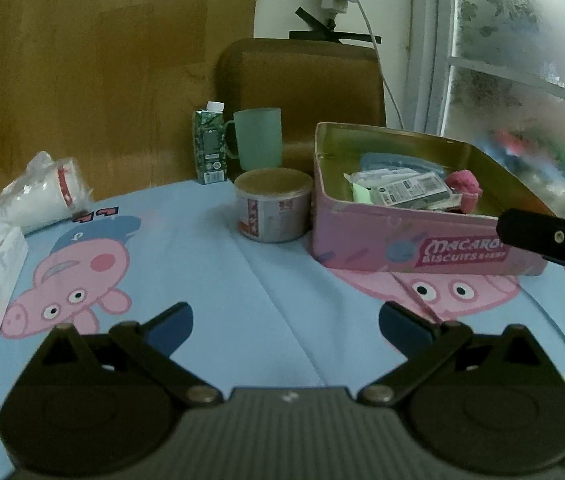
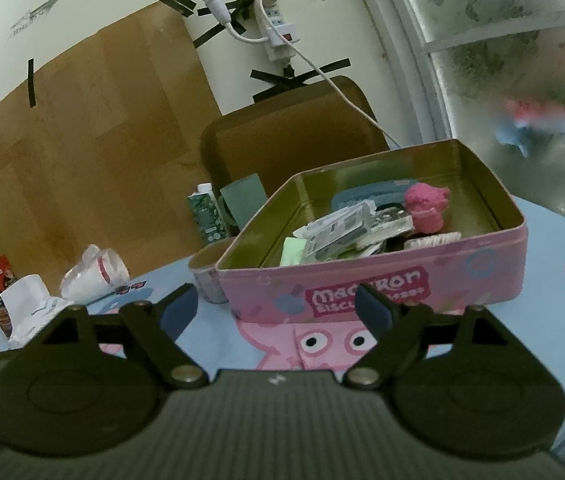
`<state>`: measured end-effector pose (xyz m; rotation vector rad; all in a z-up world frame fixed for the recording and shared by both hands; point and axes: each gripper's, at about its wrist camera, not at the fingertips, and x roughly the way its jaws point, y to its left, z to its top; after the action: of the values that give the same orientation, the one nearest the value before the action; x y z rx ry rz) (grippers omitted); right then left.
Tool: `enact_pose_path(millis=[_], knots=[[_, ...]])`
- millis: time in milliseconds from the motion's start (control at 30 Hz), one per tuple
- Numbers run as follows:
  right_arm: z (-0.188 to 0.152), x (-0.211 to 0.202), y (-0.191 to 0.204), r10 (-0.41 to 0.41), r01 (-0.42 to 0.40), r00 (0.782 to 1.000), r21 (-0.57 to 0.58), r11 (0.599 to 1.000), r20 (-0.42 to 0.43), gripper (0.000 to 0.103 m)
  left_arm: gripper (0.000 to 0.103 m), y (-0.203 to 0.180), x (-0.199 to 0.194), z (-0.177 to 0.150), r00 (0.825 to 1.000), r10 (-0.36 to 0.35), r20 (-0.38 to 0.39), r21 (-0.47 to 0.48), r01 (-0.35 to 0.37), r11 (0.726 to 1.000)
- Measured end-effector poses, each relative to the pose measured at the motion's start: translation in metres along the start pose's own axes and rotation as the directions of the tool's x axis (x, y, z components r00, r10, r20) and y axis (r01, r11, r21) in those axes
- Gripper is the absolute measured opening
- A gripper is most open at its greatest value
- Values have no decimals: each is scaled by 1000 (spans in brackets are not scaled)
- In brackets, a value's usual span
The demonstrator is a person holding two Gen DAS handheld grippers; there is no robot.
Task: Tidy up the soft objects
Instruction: 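Withdraw the open right gripper from the tin box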
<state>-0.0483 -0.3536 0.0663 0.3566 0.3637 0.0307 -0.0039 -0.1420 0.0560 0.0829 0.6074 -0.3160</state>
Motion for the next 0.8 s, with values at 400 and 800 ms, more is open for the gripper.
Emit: enact_pose_path(millis=[400,800], knots=[[-3,-1,0,12,-12,1000,11,1000,-7,89,103,-6,0,-3,996,85,21,58,-86,995],[-5,4,-2,20,-19,1000,28,999,-19,89,103,0,-1,-5,987,153,47,44,-155,987]])
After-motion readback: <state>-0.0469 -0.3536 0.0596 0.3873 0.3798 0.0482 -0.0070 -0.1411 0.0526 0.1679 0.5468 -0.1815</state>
